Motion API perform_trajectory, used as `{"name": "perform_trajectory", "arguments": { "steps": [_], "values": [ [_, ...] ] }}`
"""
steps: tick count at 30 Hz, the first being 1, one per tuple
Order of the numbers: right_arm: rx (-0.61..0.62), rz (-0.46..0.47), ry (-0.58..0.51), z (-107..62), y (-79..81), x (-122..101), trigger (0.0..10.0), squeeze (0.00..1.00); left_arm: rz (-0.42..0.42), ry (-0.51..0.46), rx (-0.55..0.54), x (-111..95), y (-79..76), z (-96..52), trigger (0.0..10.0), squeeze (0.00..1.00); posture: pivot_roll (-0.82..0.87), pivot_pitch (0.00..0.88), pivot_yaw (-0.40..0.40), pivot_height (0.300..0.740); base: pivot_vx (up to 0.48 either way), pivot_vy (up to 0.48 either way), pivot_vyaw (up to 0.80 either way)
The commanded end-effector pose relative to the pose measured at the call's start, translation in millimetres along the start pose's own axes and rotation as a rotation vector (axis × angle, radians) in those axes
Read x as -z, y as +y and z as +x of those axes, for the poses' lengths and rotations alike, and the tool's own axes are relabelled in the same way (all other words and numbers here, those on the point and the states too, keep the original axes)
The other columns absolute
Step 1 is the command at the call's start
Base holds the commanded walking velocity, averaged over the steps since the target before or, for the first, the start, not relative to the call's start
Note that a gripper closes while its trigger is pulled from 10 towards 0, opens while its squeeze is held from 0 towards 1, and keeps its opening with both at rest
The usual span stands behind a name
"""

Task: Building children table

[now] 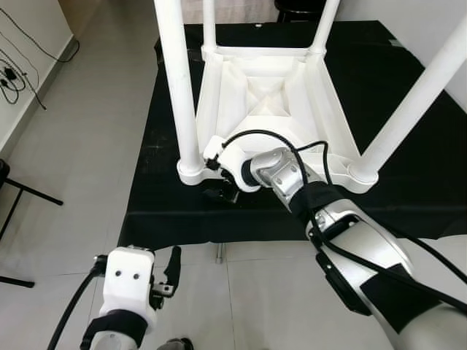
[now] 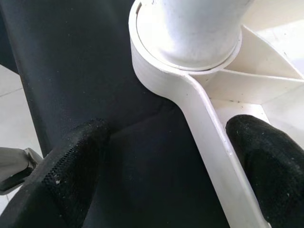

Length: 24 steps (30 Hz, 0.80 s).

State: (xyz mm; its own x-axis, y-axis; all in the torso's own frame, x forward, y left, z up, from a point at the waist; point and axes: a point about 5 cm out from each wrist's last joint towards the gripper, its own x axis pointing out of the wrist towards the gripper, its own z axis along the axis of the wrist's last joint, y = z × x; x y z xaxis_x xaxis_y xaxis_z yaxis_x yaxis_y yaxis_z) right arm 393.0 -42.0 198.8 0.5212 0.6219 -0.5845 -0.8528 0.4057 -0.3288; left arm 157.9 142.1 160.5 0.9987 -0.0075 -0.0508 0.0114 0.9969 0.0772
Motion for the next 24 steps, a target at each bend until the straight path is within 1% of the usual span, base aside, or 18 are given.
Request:
{"name": "perform_trajectory", "arguments": {
  "steps": [1,2,6,7,8,9,10,12,14,15,17,19,21,22,23,24],
  "values": [
    [-0.031,0.027,0.030,5.5,6.7,8.2,9.8,0.00,0.003,0.019,0.002,1.0,-1.1,-2.3,10.0,0.00,0.14,0.218,-0.061,0.740,0.000,0.000,0.00],
    [-0.037,0.020,0.034,6.0,7.6,8.5,1.2,0.00,0.002,0.020,0.001,1.0,-1.2,-2.5,10.0,0.00,0.14,0.221,-0.064,0.740,0.000,0.000,0.00],
    [-0.045,0.010,0.039,6.8,8.8,8.9,1.2,0.00,0.000,0.021,0.000,0.8,-1.4,-3.0,10.0,0.00,0.14,0.223,-0.065,0.740,0.000,0.000,0.00],
    [-0.068,-0.011,0.033,8.0,11.4,7.6,0.0,0.00,-0.002,0.022,-0.001,0.7,-1.7,-3.3,10.0,0.00,0.13,0.224,-0.068,0.740,0.000,0.000,0.00],
    [-0.101,-0.046,0.017,8.6,14.4,5.4,0.0,0.00,-0.005,0.023,-0.002,0.8,-1.9,-3.3,10.0,0.00,0.13,0.223,-0.069,0.740,0.000,0.000,0.00],
    [-0.147,-0.099,-0.016,8.8,18.2,1.8,0.0,0.00,-0.007,0.024,-0.002,1.2,-2.0,-3.0,10.0,0.00,0.13,0.222,-0.068,0.740,0.000,0.000,0.00],
    [-0.147,-0.099,-0.016,8.8,18.2,1.8,0.0,0.00,-0.007,0.024,-0.002,1.2,-2.0,-3.0,10.0,0.00,0.13,0.222,-0.068,0.740,0.000,0.000,0.00],
    [-0.214,-0.170,-0.070,8.0,23.9,-3.0,0.0,0.00,-0.009,0.024,-0.003,1.7,-2.3,-2.3,10.0,0.00,0.13,0.218,-0.067,0.740,0.000,0.000,0.00],
    [-0.253,-0.197,-0.097,7.2,26.9,-4.8,0.0,0.00,-0.010,0.025,-0.003,2.0,-2.3,-1.7,10.0,0.00,0.12,0.214,-0.067,0.740,0.000,0.000,0.00],
    [-0.253,-0.197,-0.097,7.2,26.9,-4.8,0.0,0.00,-0.010,0.025,-0.003,2.0,-2.3,-1.7,10.0,0.00,0.12,0.214,-0.067,0.740,0.000,0.000,0.00],
    [-0.295,-0.241,-0.127,5.4,30.4,-6.4,0.0,0.00,-0.011,0.025,-0.002,2.3,-2.3,-1.1,10.0,0.00,0.12,0.213,-0.066,0.740,0.000,0.000,0.00],
    [-0.322,-0.267,-0.150,4.1,32.7,-7.5,0.0,0.00,-0.012,0.025,-0.002,2.4,-2.3,-1.0,10.0,0.00,0.12,0.213,-0.066,0.740,0.000,0.000,0.00],
    [-0.423,-0.329,-0.241,-0.7,43.3,-11.3,0.0,0.00,-0.012,0.025,-0.002,2.8,-2.1,-0.5,10.0,0.00,0.12,0.205,-0.065,0.740,0.000,0.000,0.00],
    [-0.423,-0.329,-0.241,-0.7,43.3,-11.3,0.0,0.00,-0.012,0.025,-0.002,2.8,-2.1,-0.5,10.0,0.00,0.12,0.205,-0.065,0.740,0.000,0.000,0.00],
    [-0.484,-0.355,-0.310,-3.8,52.2,-15.3,0.0,0.00,-0.013,0.025,-0.003,3.1,-1.9,-0.4,10.0,0.00,0.12,0.202,-0.064,0.740,0.000,0.000,0.00],
    [-0.484,-0.355,-0.310,-3.8,52.2,-15.3,0.0,0.00,-0.013,0.025,-0.003,3.1,-1.9,-0.4,10.0,0.00,0.12,0.202,-0.064,0.740,0.000,0.000,0.00]
  ]
}}
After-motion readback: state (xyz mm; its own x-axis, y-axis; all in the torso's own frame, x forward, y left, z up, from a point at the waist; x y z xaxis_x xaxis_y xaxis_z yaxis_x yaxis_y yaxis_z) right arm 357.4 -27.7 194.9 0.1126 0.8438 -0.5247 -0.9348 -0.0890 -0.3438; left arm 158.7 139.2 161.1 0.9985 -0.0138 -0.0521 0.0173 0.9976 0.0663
